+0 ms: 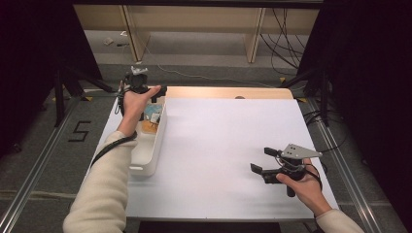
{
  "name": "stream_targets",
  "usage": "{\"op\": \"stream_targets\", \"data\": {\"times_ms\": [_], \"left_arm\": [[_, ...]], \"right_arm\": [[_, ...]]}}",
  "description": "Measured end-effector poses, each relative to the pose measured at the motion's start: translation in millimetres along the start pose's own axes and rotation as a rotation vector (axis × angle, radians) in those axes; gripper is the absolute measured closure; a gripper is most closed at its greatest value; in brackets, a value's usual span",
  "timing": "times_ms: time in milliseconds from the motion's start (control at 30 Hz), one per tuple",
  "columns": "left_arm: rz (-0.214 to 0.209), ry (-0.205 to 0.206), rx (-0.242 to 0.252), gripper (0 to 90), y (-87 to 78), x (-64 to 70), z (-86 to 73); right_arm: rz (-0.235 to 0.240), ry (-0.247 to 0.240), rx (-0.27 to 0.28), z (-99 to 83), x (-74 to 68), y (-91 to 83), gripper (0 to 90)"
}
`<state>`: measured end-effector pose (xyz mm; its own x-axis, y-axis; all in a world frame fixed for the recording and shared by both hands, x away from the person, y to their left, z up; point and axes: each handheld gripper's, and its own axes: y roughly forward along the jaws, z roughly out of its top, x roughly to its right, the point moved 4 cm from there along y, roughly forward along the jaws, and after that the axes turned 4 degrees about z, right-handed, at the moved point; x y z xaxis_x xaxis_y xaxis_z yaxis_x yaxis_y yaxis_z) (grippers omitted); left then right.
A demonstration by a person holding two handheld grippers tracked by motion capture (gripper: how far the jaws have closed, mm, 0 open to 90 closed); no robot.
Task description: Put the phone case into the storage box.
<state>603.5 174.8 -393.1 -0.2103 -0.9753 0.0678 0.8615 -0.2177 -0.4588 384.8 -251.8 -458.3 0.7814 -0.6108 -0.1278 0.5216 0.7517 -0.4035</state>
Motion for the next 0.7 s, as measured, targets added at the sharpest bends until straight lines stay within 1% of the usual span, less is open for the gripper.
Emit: {"op": "stream_targets", "data": {"times_ms": [100, 300, 433, 567, 700], "left_arm": [[-0.022, -0.005, 0.013, 1.6, -6.6, 2.8, -2.0], [-0.029, 0.004, 0.008, 1.8, -14.0, 3.8, -5.3], [-0.038, 0.008, 0.016, 1.9, -22.8, 4.5, -7.7], [-0.039, 0.013, 0.005, 2.8, -29.1, 4.9, -11.5], [-0.056, -0.004, 0.001, 3.0, -34.4, 5.2, -17.1]], "right_arm": [[-0.004, 0.0, -0.001, 0.2, 0.9, -0.4, 15.4], [-0.008, 0.002, 0.003, 0.4, 1.9, -1.1, 15.4], [-0.009, 0.001, 0.001, 0.3, 1.9, -0.8, 15.3], [-0.009, 0.002, 0.002, 0.5, 1.8, -1.0, 15.3], [-0.012, 0.001, 0.0, 0.4, 1.8, -1.2, 15.4]]}}
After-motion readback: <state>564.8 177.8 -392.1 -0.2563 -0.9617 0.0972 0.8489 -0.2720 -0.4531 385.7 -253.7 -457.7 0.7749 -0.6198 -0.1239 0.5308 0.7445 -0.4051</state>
